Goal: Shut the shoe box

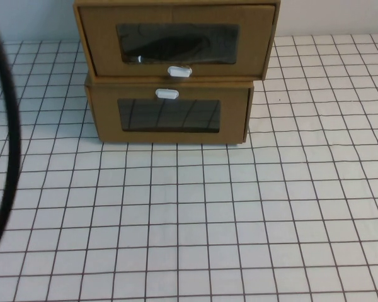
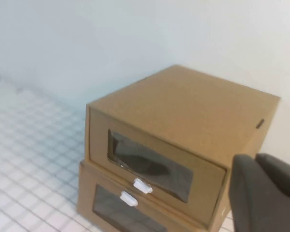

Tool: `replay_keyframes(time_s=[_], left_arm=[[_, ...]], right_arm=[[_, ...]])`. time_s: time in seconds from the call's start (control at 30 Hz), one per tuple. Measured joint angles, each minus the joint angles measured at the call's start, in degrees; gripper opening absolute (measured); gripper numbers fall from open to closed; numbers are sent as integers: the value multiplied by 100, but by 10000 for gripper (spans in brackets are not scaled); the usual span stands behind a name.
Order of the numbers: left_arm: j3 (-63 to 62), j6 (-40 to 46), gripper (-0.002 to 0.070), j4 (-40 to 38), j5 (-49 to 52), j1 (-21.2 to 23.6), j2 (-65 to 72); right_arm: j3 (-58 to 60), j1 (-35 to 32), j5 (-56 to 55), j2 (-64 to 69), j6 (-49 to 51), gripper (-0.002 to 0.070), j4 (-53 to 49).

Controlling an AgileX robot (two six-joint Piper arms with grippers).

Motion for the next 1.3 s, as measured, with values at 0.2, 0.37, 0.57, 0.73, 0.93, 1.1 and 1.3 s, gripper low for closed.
replay_keyframes(time_s=[0.2, 0.37, 0.57, 0.73, 0.93, 1.1, 1.3], left_arm=[[2588, 0, -2, 70, -1308, 0, -1855], [4587, -135, -2, 78, -2092, 0, -3112], [6295, -299, -3, 78, -3271, 0, -4034], [6872, -307, -2, 78, -3912, 0, -4142], [6888, -320, -2, 78, -4051, 0, -4154], [6888, -320, -2, 78, -4051, 0, -4154], [6888, -309, -2, 78, -4051, 0, -4154]], right_arm=[[1949, 0, -550, -1839, 460, -13, 13], [3331, 0, -612, -3023, 615, -13, -54], [4509, 0, -913, -3859, 647, -13, -246], [4677, 0, -950, -4104, 647, -13, -246], [4680, 0, -742, -4117, 647, -13, -197], [4680, 0, -394, -4117, 647, -13, -135], [4680, 0, -190, -4117, 647, -13, -132]])
